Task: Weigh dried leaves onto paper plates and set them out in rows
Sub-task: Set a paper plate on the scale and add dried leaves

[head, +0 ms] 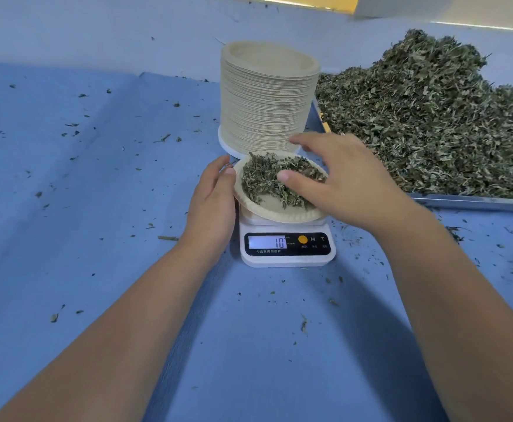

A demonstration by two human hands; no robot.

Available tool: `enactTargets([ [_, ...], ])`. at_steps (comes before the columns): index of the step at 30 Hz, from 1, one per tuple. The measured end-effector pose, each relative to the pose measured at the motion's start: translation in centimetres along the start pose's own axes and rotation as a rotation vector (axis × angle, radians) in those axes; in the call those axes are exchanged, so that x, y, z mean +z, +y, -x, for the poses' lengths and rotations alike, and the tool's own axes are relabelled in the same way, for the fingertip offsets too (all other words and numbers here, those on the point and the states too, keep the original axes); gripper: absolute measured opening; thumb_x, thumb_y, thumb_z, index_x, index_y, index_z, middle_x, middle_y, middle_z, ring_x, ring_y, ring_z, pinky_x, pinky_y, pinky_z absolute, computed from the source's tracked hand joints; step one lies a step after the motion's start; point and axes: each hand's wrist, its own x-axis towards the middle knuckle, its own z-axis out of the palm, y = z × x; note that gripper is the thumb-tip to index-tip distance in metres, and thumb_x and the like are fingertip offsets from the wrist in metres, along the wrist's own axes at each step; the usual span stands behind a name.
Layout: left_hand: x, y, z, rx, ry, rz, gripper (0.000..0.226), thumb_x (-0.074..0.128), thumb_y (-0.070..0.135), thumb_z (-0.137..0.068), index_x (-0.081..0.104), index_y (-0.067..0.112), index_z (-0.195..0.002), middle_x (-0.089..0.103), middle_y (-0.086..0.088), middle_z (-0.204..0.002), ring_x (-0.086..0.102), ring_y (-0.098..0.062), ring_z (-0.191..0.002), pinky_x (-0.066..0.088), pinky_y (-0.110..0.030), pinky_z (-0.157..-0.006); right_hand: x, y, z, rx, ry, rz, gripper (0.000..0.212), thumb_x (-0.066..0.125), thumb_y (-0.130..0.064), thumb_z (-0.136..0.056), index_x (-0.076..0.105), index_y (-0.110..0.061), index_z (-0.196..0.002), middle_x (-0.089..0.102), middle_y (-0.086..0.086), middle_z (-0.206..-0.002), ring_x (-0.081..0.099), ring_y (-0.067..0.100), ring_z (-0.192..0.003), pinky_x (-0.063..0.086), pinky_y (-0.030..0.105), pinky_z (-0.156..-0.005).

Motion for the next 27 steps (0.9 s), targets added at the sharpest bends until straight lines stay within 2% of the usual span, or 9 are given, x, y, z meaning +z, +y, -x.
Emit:
enactTargets([
  [2, -0.1, 0.0, 0.0, -0.003, 0.004, 0.013, 0.054, 0.048, 0.048, -0.087, 0.056, 0.039, -0.14, 0.064, 0.011, -0.139, 0.058, -0.013, -0.132, 0.042, -0.043, -0.116, -0.5, -1.3, -1.9, -0.03, -0.182, 0.153, 0.072, 0.05, -0.077, -0.087, 0.041, -0.041, -0.149, 0.055, -0.004, -0.141, 0.046, 0.021, -0.131, 0.041, 0.039, -0.104],
  [4, 0.0, 0.1, 0.0, -0.007, 0.001, 0.014, 0.05, 0.048, 0.048, -0.087, 0.056, 0.042, -0.136, 0.064, 0.011, -0.138, 0.059, -0.012, -0.13, 0.043, -0.042, -0.115, -0.7, -2.2, -3.5, -0.024, -0.315, 0.219, 0.061, 0.057, -0.067, -0.09, 0.05, -0.039, -0.143, 0.06, -0.003, -0.135, 0.054, 0.02, -0.124, 0.047, 0.037, -0.096],
  [7, 0.0, 0.0, 0.0, -0.01, 0.002, 0.015, 0.051, 0.047, 0.049, -0.086, 0.056, 0.042, -0.136, 0.063, 0.012, -0.139, 0.058, -0.013, -0.132, 0.042, -0.043, -0.116, -0.8, -2.7, -5.3, -0.057, -0.286, 0.161, 0.021, 0.066, -0.038, -0.096, 0.073, -0.025, -0.112, 0.07, -0.004, -0.103, 0.062, 0.016, -0.098, 0.051, 0.032, -0.082],
  [9, -0.1, -0.1, -0.1, -0.008, 0.008, 0.01, 0.054, 0.047, 0.05, -0.085, 0.056, 0.041, -0.138, 0.063, 0.012, -0.139, 0.057, -0.012, -0.132, 0.041, -0.043, -0.117, -0.8, -2.6, -5.7, -0.06, -0.253, 0.107, 0.012, 0.069, -0.033, -0.095, 0.074, -0.024, -0.1, 0.07, -0.007, -0.094, 0.062, 0.012, -0.09, 0.05, 0.028, -0.076],
  [11, -0.1, -0.2, -0.2, -0.009, 0.007, 0.008, 0.056, 0.047, 0.051, -0.085, 0.057, 0.04, -0.139, 0.063, 0.011, -0.139, 0.057, -0.011, -0.132, 0.041, -0.043, -0.117, -0.6, -2.5, -5.6, -0.041, -0.272, 0.091, 0.019, 0.068, -0.043, -0.093, 0.071, -0.029, -0.106, 0.068, -0.009, -0.096, 0.059, 0.006, -0.083, 0.047, 0.025, -0.069],
  [14, -0.2, -0.3, -0.3, -0.008, 0.001, 0.005, 0.057, 0.047, 0.053, -0.085, 0.057, 0.04, -0.14, 0.064, 0.011, -0.137, 0.058, -0.011, -0.131, 0.042, -0.042, -0.116, 0.2, -2.4, -5.2, -0.031, -0.337, 0.182, 0.041, 0.063, -0.064, -0.088, 0.064, -0.037, -0.119, 0.061, -0.012, -0.102, 0.054, 0.011, -0.093, 0.045, 0.03, -0.076],
  [19, -0.1, -0.3, -0.3, 0.0, 0.014, 0.011, 0.056, 0.046, 0.052, -0.086, 0.058, 0.039, -0.139, 0.063, 0.014, -0.137, 0.057, -0.009, -0.131, 0.042, -0.042, -0.116, 0.3, -2.7, -5.5, -0.06, -0.234, 0.106, 0.014, 0.074, -0.037, -0.09, 0.073, -0.024, -0.093, 0.059, -0.014, -0.083, 0.058, 0.014, -0.087, 0.047, 0.03, -0.073],
  [23, -0.1, -0.4, -0.4, 0.006, 0.018, 0.008, 0.055, 0.046, 0.053, -0.086, 0.058, 0.039, -0.138, 0.064, 0.015, -0.136, 0.058, -0.009, -0.13, 0.043, -0.043, -0.115, -0.7, -2.2, -5.2, -0.016, -0.034, -0.104, 0.01, 0.075, -0.038, -0.089, 0.074, -0.028, -0.09, 0.062, -0.017, -0.08, 0.053, -0.003, -0.075, 0.043, 0.02, -0.068],
  [27, -0.1, -0.4, -0.4, 0.007, 0.009, 0.008, 0.056, 0.046, 0.052, -0.086, 0.057, 0.039, -0.139, 0.063, 0.014, -0.138, 0.058, -0.01, -0.131, 0.042, -0.043, -0.116, -0.9, -1.8, -4.2, 0.061, 0.055, -0.322, 0.009, 0.076, -0.036, -0.089, 0.075, -0.027, -0.089, 0.068, -0.003, -0.081, 0.053, 0.006, -0.067, 0.046, 0.026, -0.064],
])
